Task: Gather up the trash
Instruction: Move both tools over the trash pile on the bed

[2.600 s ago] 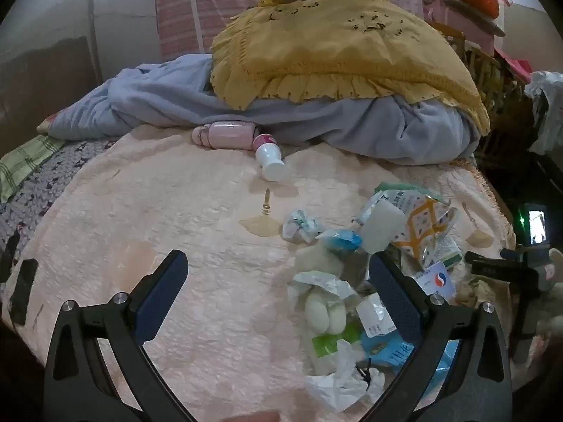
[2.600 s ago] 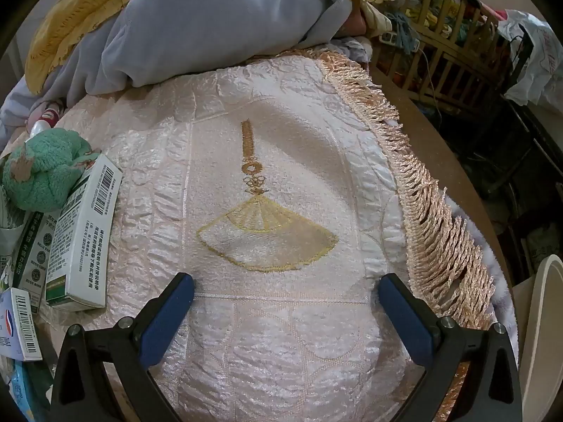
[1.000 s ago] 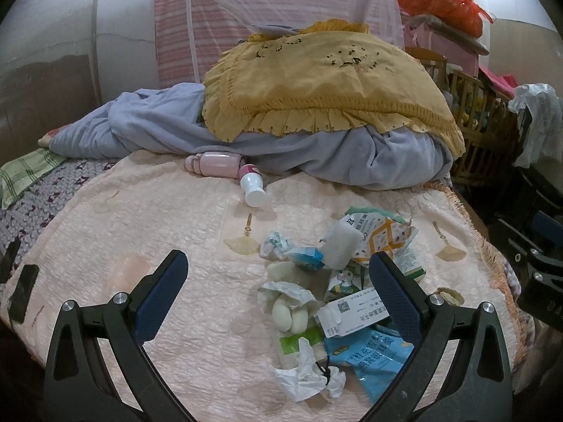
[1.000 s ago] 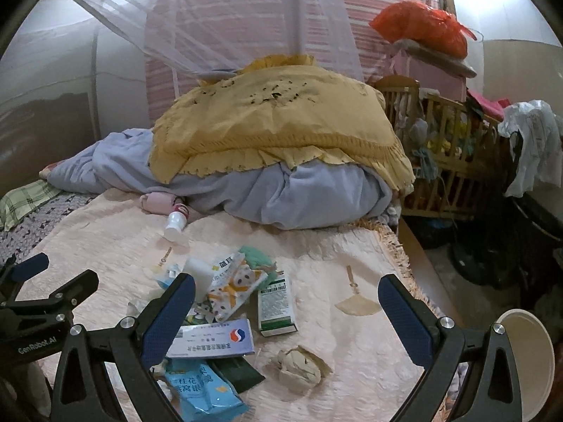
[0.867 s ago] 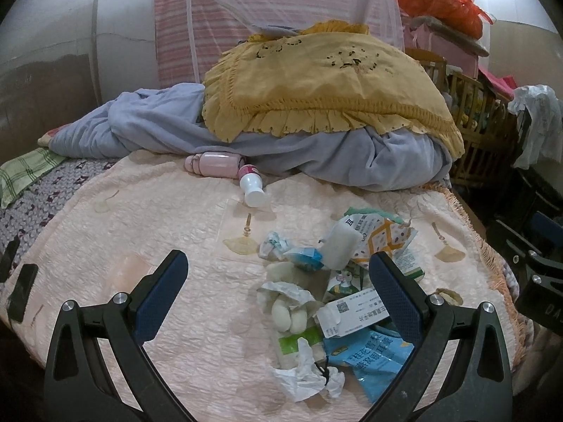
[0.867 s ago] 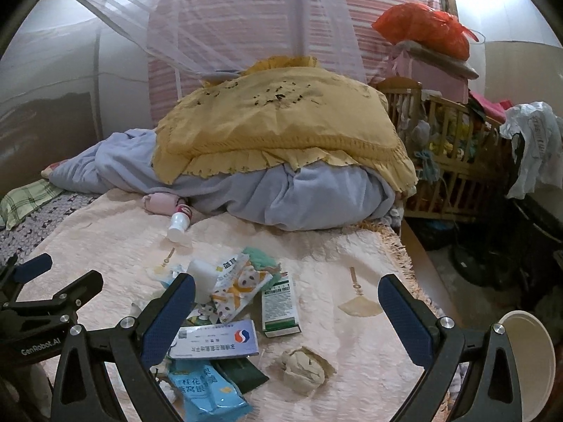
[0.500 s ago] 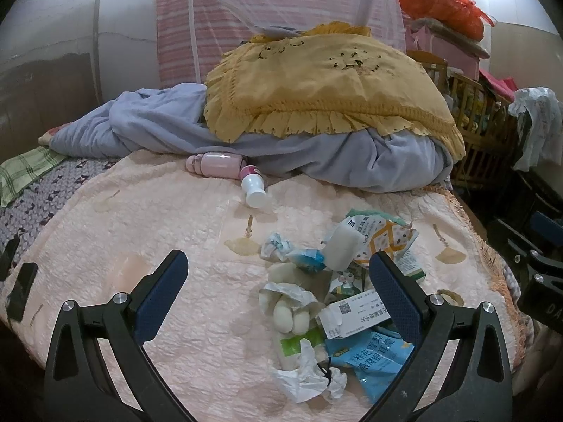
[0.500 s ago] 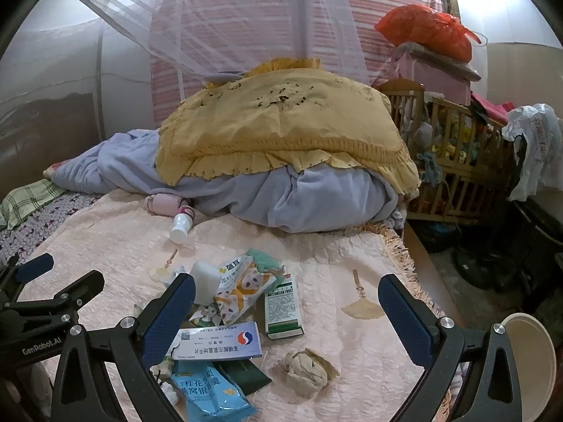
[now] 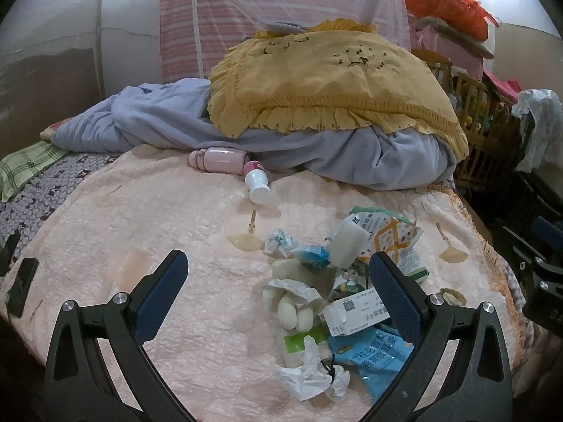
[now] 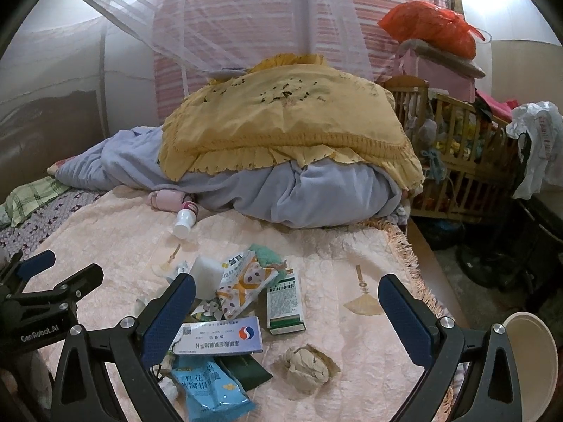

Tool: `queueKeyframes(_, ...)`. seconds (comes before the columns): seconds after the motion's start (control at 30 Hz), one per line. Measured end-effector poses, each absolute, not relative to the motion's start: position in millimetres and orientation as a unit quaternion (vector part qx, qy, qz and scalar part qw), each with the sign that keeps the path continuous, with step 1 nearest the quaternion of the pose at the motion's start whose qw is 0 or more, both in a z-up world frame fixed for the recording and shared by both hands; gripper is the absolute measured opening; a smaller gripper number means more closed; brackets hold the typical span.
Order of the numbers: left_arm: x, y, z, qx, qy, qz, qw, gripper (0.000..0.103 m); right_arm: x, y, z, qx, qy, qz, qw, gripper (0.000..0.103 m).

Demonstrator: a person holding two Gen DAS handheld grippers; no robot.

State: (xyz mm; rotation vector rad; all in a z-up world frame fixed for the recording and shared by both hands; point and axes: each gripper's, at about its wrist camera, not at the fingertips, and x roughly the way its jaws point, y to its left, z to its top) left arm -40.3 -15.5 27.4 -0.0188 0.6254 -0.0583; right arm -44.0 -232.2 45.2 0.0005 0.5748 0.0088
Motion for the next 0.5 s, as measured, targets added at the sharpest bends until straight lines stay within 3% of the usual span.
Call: queueKeyframes(0.5, -40, -6, 16, -0.009, 0.328, -0.032, 0.944, 0.102, -47, -234, 28, -0.008, 0.306, 0.033, 0.952, 0.103)
